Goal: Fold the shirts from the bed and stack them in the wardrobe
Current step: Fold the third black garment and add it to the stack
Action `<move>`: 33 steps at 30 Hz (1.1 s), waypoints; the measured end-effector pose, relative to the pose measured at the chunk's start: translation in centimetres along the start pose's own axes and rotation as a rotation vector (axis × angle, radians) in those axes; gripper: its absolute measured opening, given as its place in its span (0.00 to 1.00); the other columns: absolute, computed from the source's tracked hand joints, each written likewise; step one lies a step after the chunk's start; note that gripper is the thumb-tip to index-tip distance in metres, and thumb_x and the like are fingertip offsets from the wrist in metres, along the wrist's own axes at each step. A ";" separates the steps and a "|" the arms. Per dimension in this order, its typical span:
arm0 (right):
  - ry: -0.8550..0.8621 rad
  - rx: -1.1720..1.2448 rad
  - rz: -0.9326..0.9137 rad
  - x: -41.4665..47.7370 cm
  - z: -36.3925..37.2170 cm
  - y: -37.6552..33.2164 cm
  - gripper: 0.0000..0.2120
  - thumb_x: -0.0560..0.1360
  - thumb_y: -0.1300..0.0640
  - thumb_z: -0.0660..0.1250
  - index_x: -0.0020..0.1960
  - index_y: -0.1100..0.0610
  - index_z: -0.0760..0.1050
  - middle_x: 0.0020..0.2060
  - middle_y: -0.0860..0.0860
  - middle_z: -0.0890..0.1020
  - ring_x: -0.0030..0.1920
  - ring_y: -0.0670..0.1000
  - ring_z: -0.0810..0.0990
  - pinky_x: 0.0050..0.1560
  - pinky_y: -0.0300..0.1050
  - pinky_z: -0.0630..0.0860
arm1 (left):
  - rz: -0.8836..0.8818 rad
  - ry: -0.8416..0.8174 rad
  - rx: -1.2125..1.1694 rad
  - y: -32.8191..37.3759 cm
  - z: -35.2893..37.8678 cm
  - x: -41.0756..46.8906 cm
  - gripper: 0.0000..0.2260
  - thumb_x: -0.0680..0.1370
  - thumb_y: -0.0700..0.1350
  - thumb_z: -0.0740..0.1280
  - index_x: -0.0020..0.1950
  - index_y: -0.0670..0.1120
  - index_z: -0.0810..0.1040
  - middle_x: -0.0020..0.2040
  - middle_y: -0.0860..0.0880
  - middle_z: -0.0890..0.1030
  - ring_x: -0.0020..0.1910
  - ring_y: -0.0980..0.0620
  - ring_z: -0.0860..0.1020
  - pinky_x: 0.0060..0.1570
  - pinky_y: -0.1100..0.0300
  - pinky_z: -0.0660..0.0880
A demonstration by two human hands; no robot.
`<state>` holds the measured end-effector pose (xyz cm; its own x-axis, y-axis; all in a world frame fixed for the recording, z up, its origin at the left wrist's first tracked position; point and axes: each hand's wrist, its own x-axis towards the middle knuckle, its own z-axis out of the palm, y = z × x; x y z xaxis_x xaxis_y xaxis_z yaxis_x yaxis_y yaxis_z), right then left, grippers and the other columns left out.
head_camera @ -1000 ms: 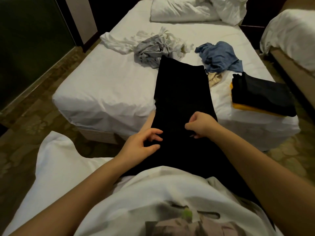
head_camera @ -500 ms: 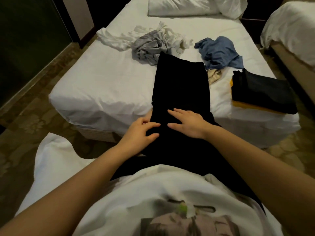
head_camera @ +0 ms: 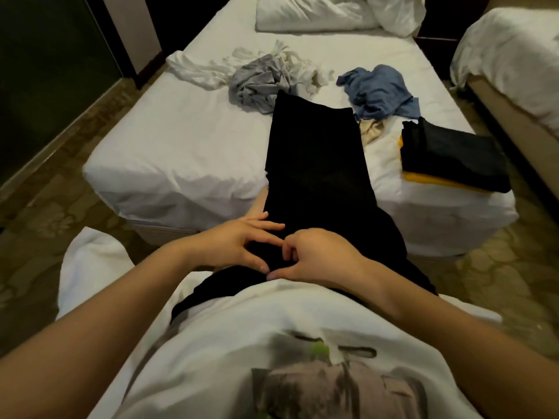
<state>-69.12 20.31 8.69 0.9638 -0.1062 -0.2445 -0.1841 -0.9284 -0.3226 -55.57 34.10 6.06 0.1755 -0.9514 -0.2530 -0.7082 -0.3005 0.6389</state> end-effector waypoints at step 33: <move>1.012 0.051 -0.154 -6.8 -3.5 7.5 0.12 0.74 0.63 0.60 0.54 0.60 0.78 0.46 0.50 0.81 0.46 0.45 0.77 0.48 0.26 0.69 | 0.180 0.478 -0.287 1.7 -2.7 -0.6 0.11 0.70 0.57 0.64 0.48 0.73 0.77 0.46 0.67 0.81 0.49 0.68 0.78 0.51 0.73 0.71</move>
<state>-76.34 12.82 11.15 0.6842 -0.2597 0.6815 -0.0298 -0.9436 -0.3297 -55.03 33.97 9.22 0.4057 -0.8938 0.1914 -0.5540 -0.0739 0.8292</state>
